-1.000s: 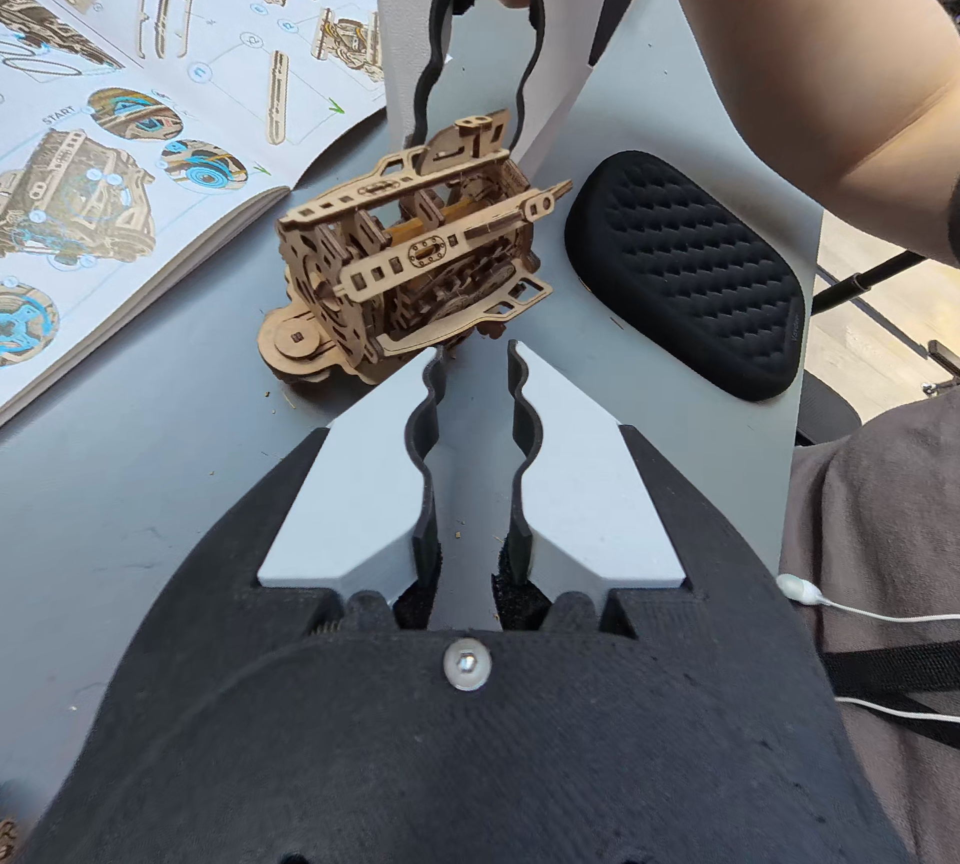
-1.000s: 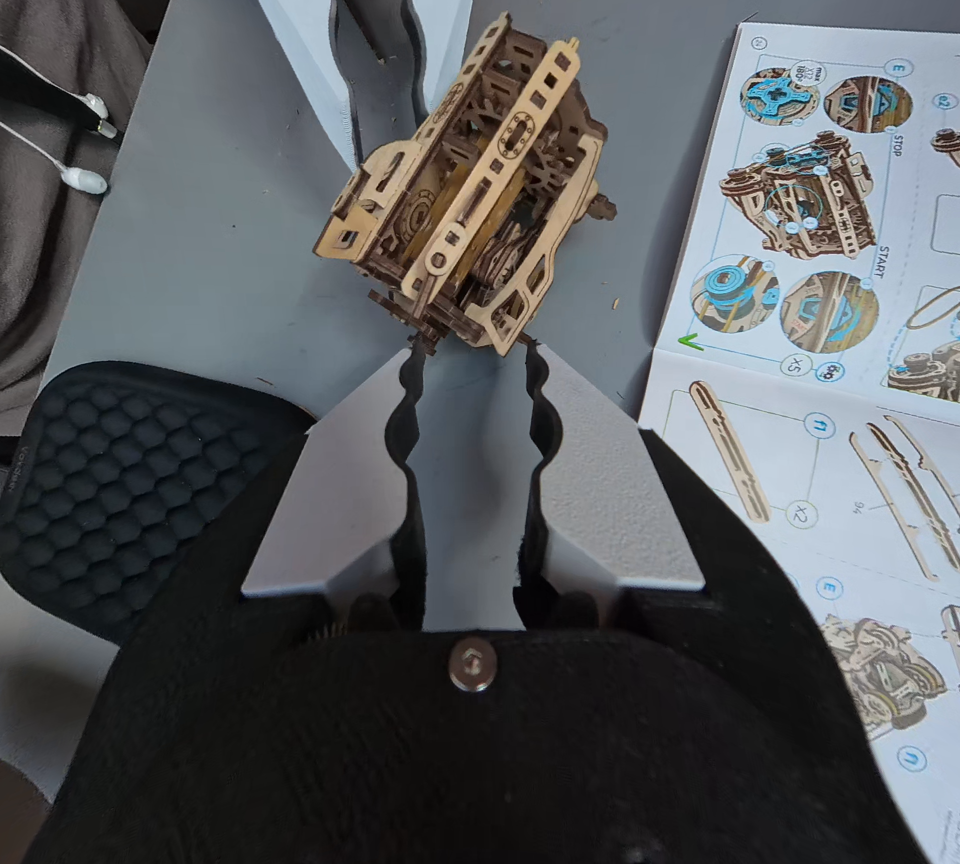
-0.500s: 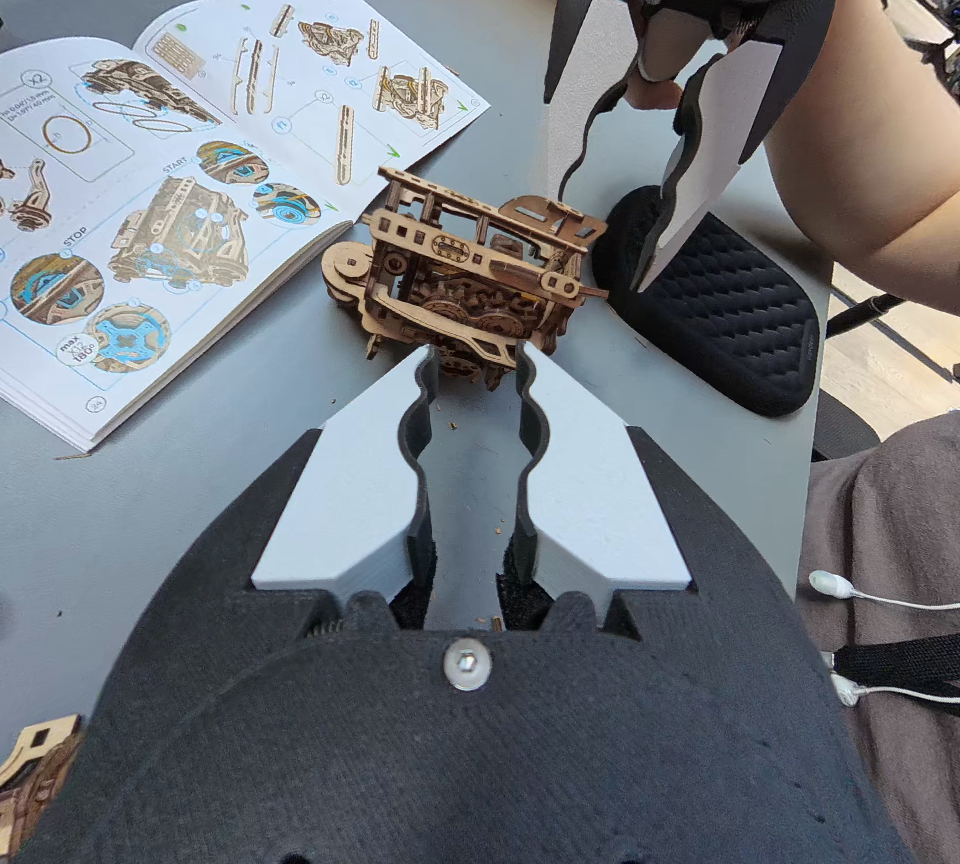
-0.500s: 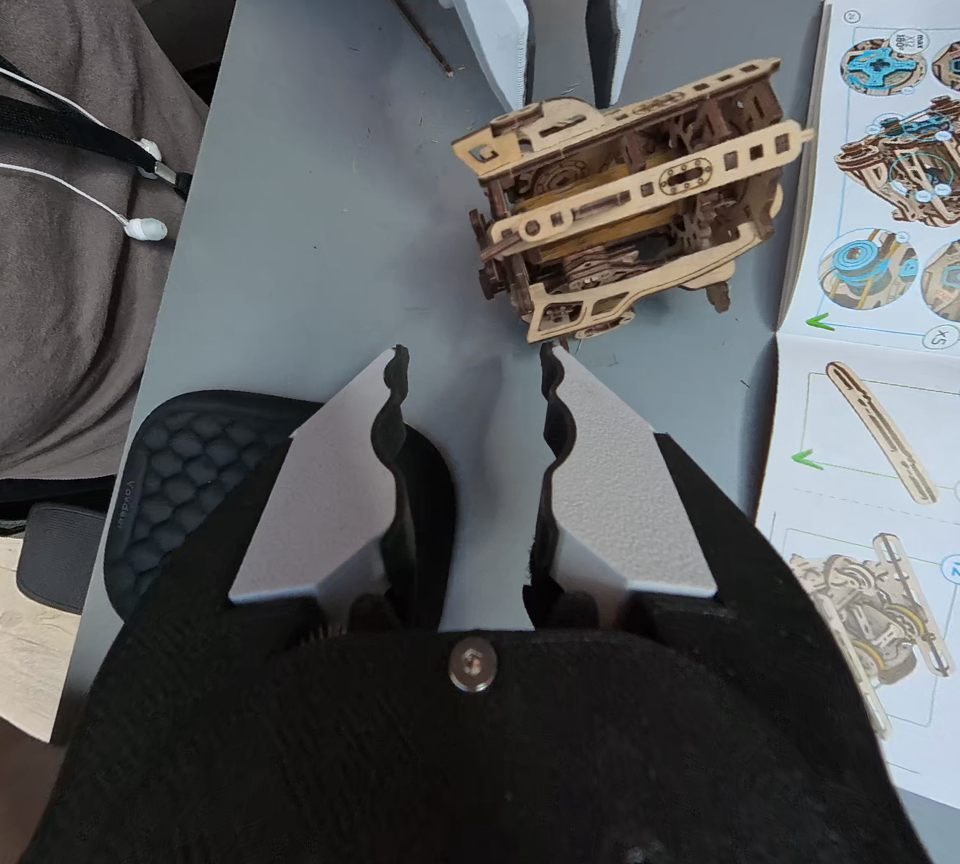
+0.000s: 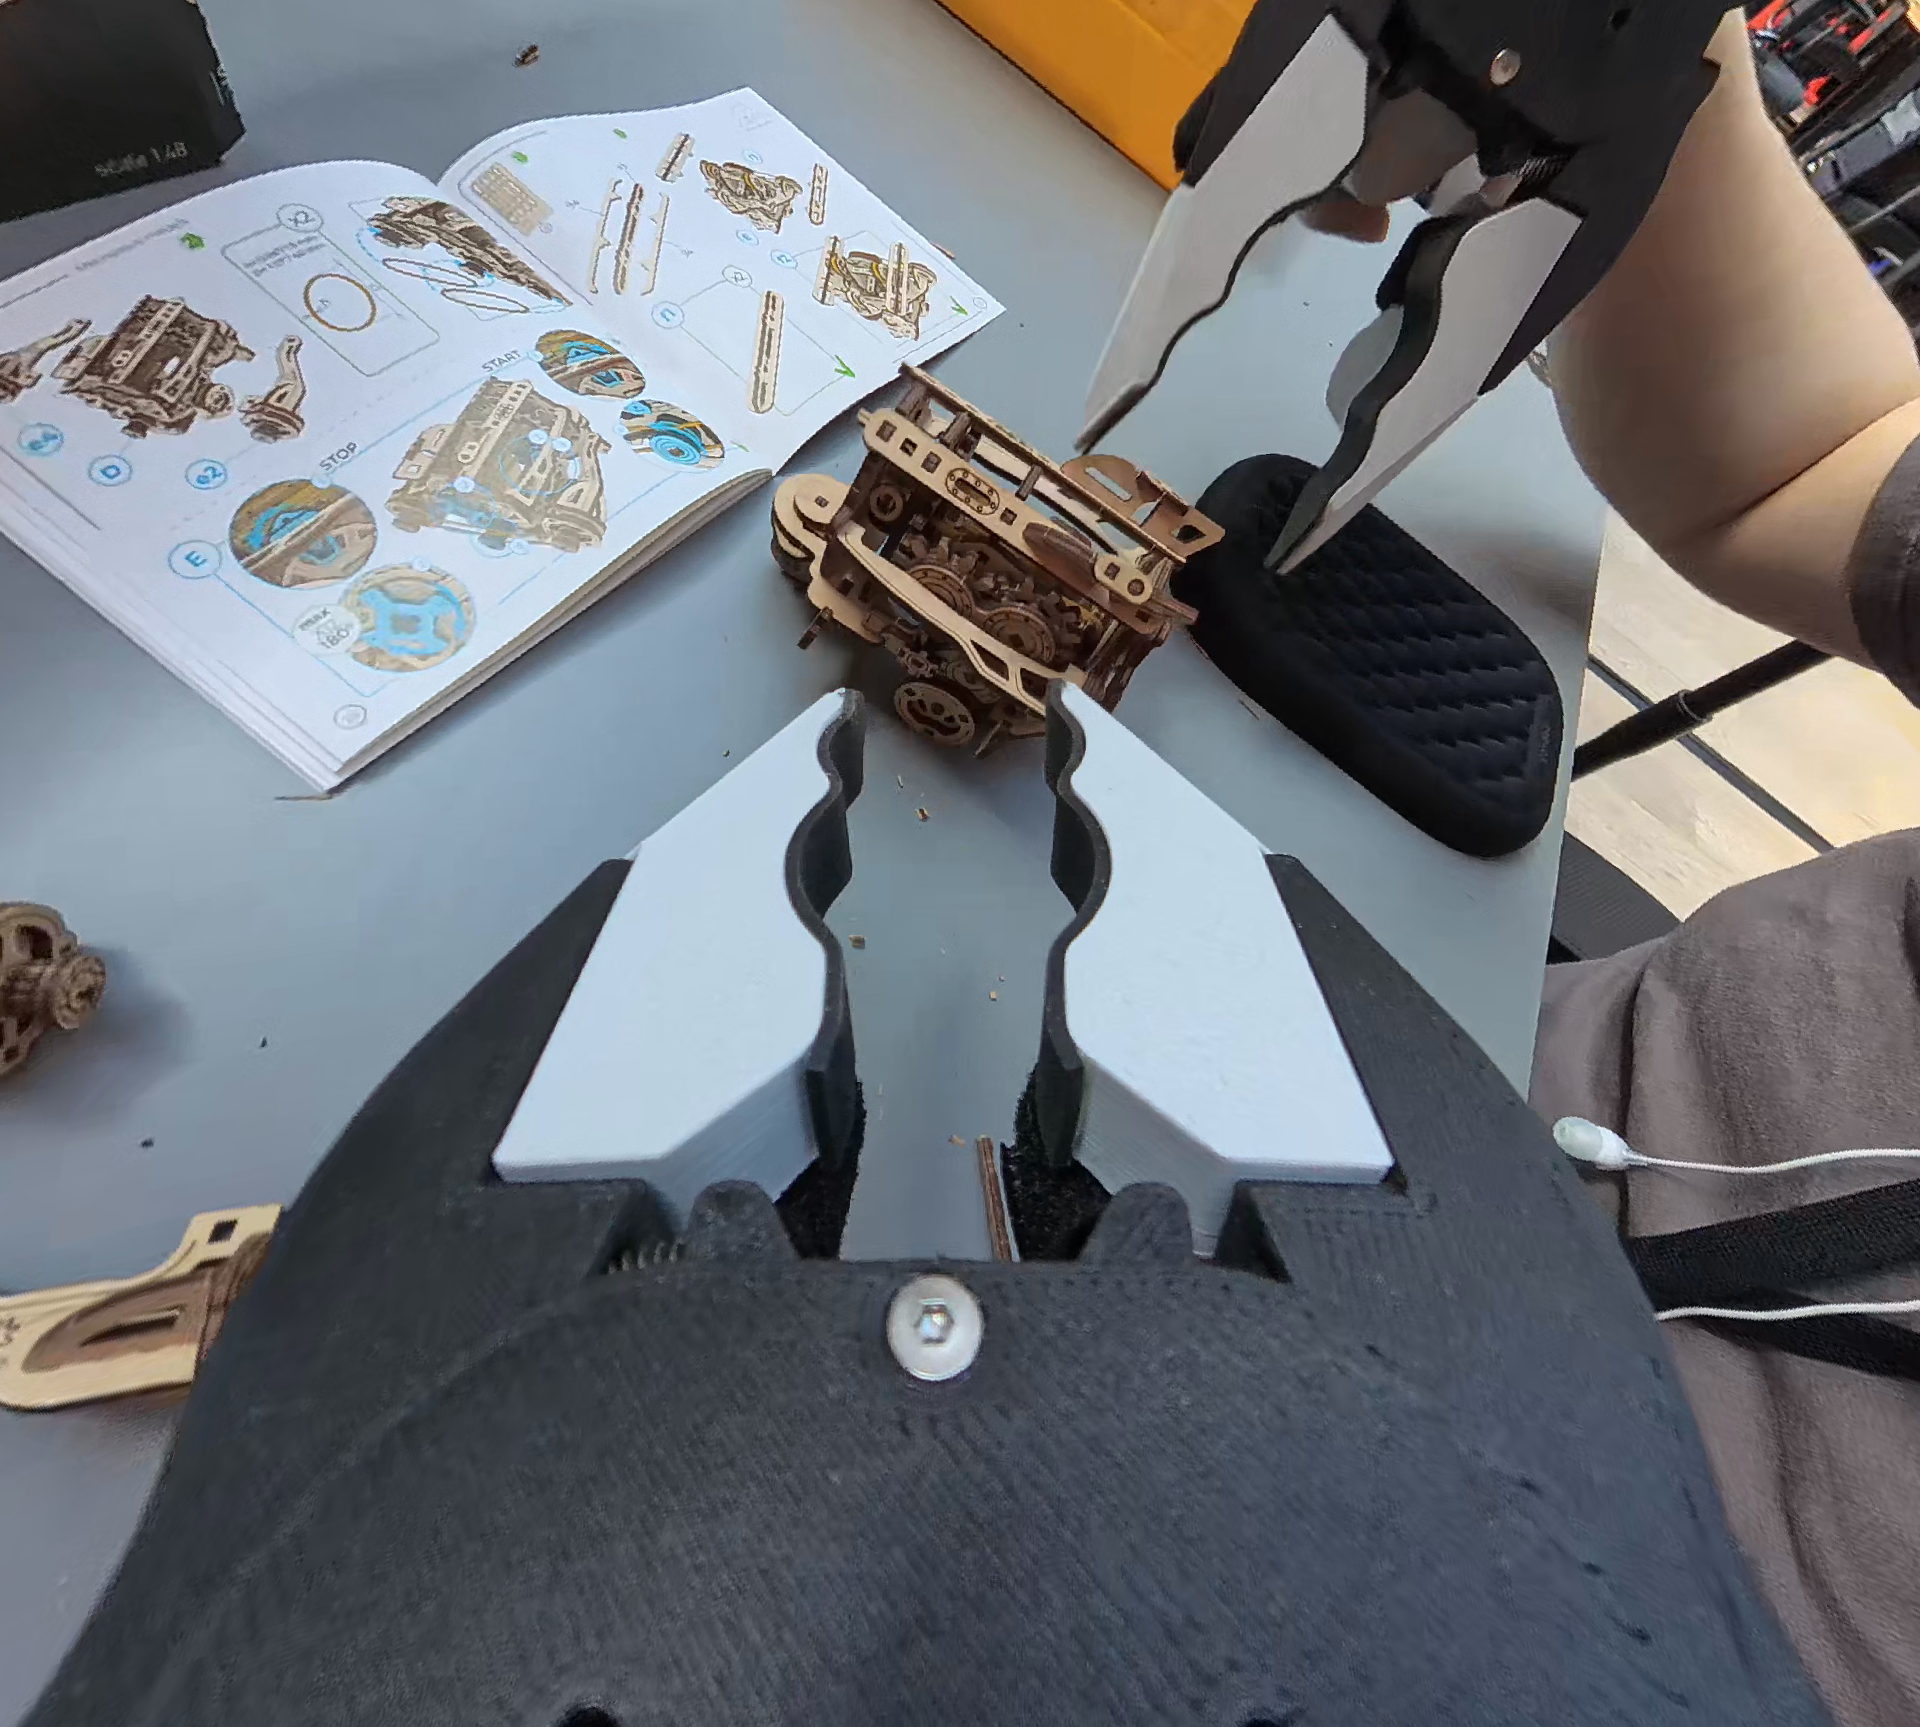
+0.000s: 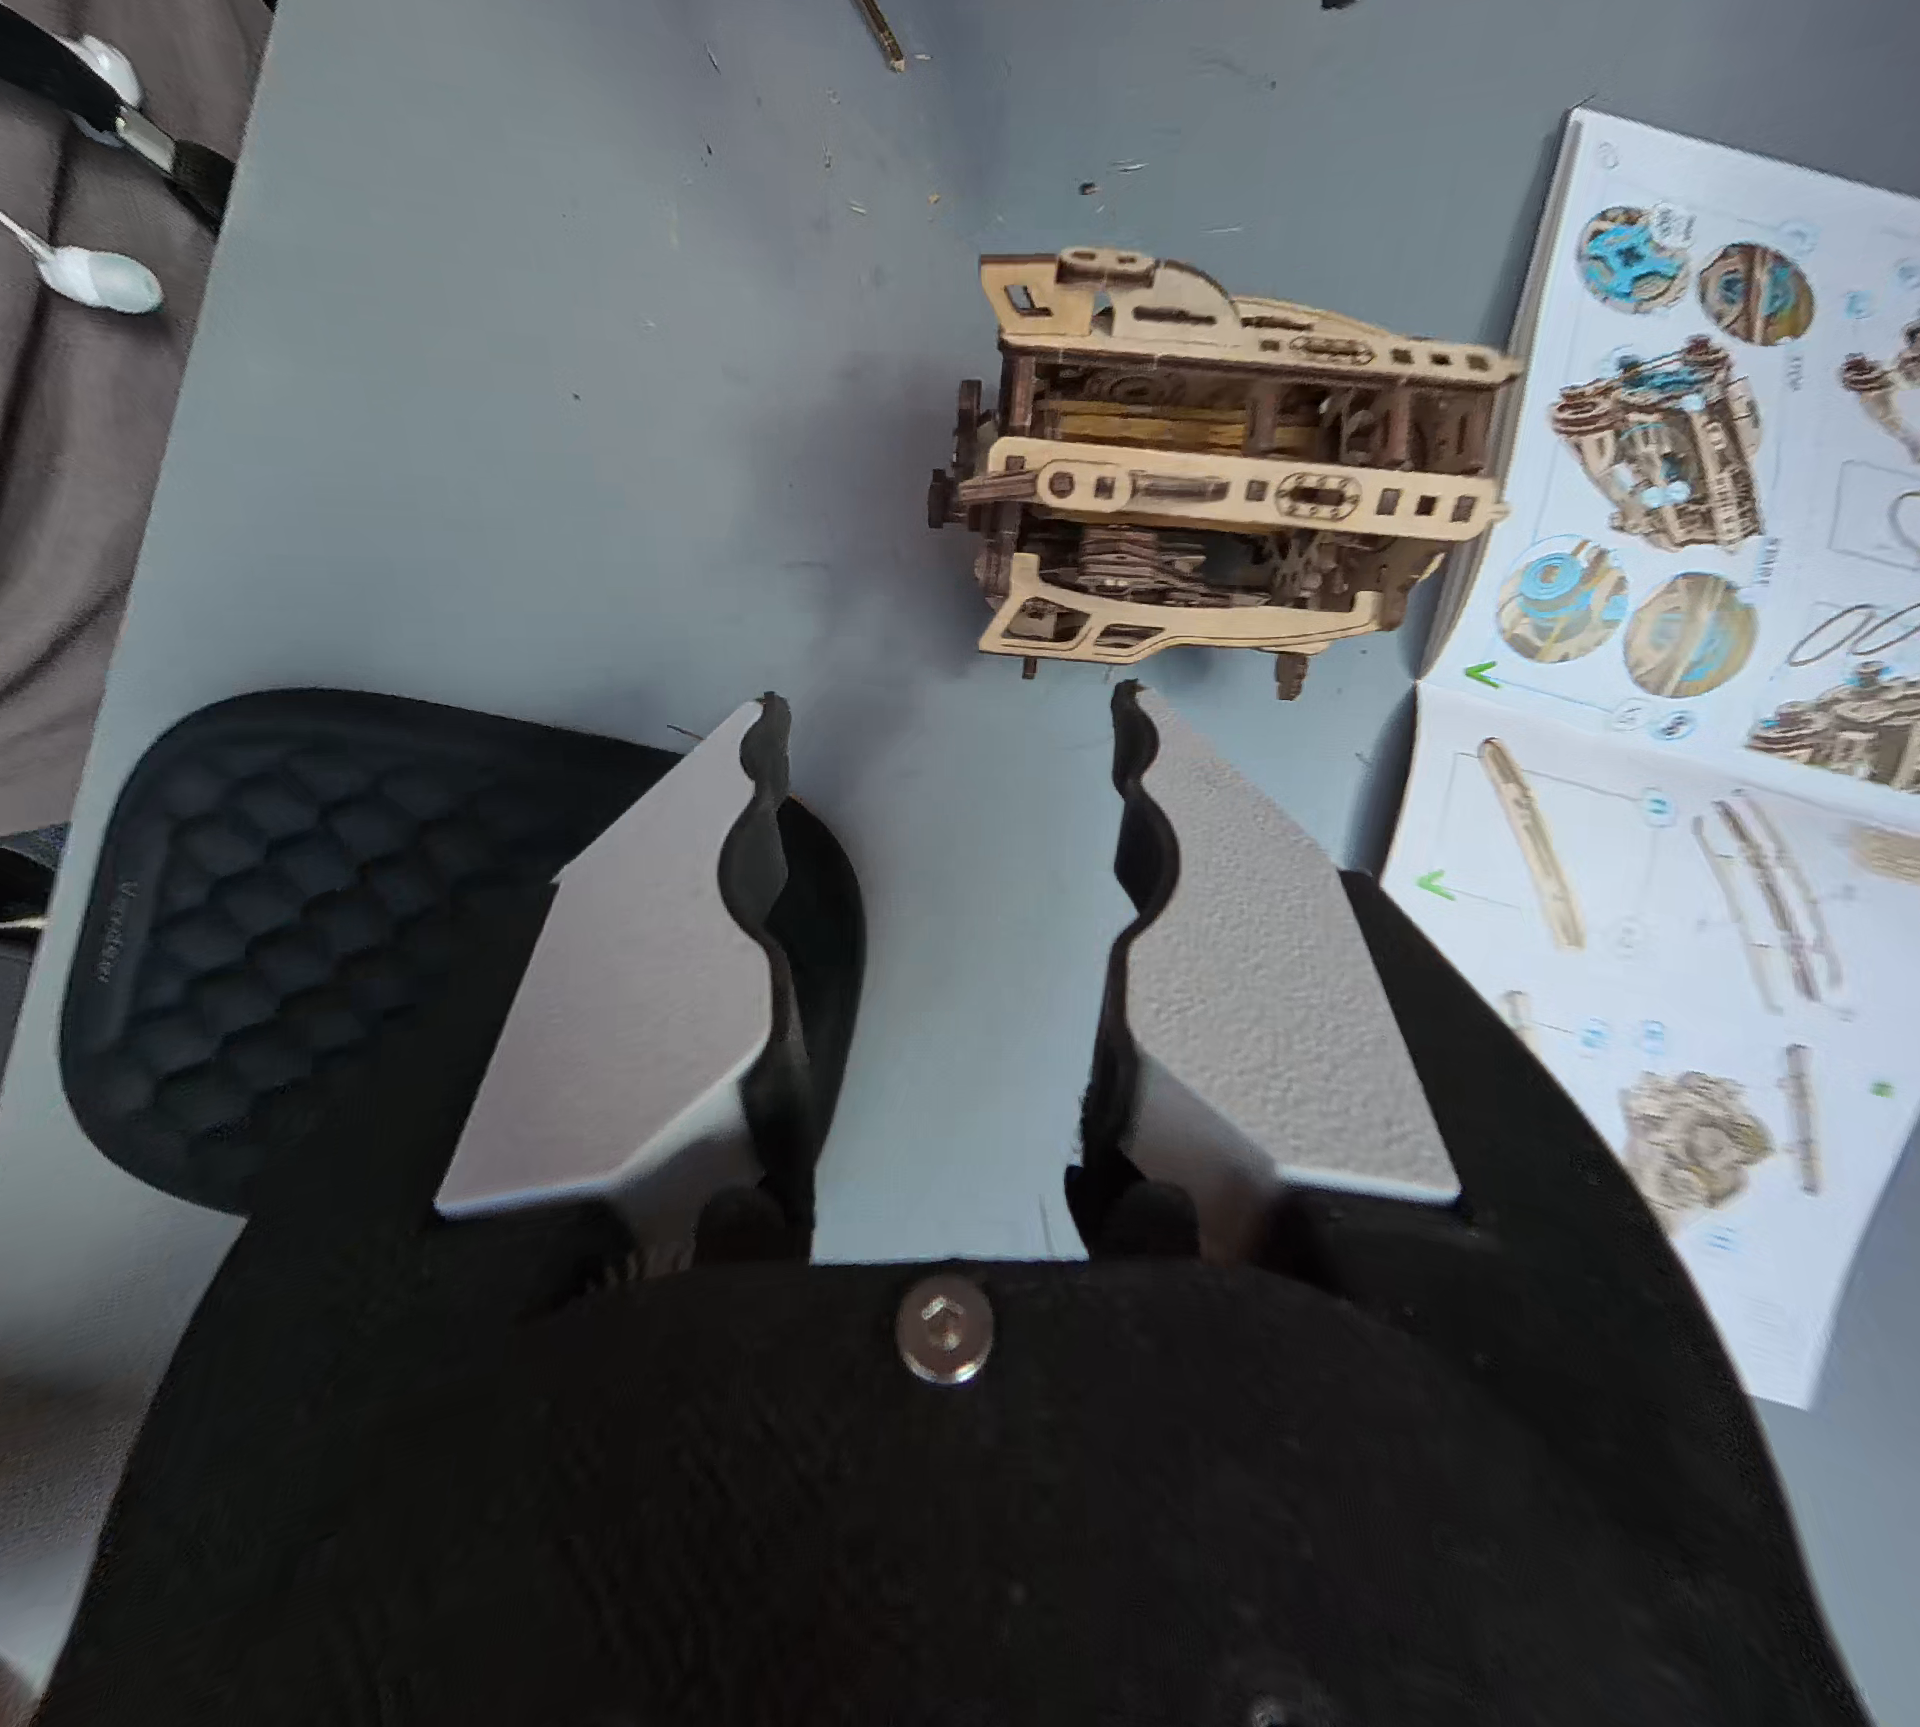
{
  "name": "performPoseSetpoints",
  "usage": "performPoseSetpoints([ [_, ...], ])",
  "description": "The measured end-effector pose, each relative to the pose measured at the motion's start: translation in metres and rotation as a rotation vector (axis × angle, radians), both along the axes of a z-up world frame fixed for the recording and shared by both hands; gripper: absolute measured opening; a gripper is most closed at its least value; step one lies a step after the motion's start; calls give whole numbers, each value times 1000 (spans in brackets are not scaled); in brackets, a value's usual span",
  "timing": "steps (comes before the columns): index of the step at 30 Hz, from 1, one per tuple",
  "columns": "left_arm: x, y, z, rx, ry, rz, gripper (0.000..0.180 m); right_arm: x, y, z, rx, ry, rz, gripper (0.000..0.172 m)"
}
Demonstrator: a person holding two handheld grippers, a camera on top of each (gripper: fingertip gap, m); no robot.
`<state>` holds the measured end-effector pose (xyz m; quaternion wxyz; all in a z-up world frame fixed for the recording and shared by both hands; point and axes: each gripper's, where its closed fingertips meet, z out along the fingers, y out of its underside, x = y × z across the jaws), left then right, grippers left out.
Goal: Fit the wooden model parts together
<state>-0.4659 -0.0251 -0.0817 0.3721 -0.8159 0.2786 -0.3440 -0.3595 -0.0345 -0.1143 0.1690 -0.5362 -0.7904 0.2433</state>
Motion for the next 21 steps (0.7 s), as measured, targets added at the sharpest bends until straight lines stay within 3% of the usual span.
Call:
performPoseSetpoints([
  [1, -5, -4, 0, -2, -8, 15, 33, -1, 6, 7, 72, -7, 40, 69],
  [6, -36, -24, 1, -2, -48, 107, 34, -19, 50, 38, 521, -168, 260, 83],
  [11, -63, -49, 1, 3, -52, 192, 32, -37, 40, 35, 797, -287, 728, 101],
  [15, -73, -68, 1, 7, -60, 228, 32, -44, 26, 23, 880, -332, 1019, 105],
  [17, -78, -75, 0, 12, -42, 249, 31, -53, 24, 19, 911, -326, 1083, 114],
  [21, -85, -83, -1, 14, -15, 262, 31, -50, 26, 3, 891, -378, 1170, 114],
])
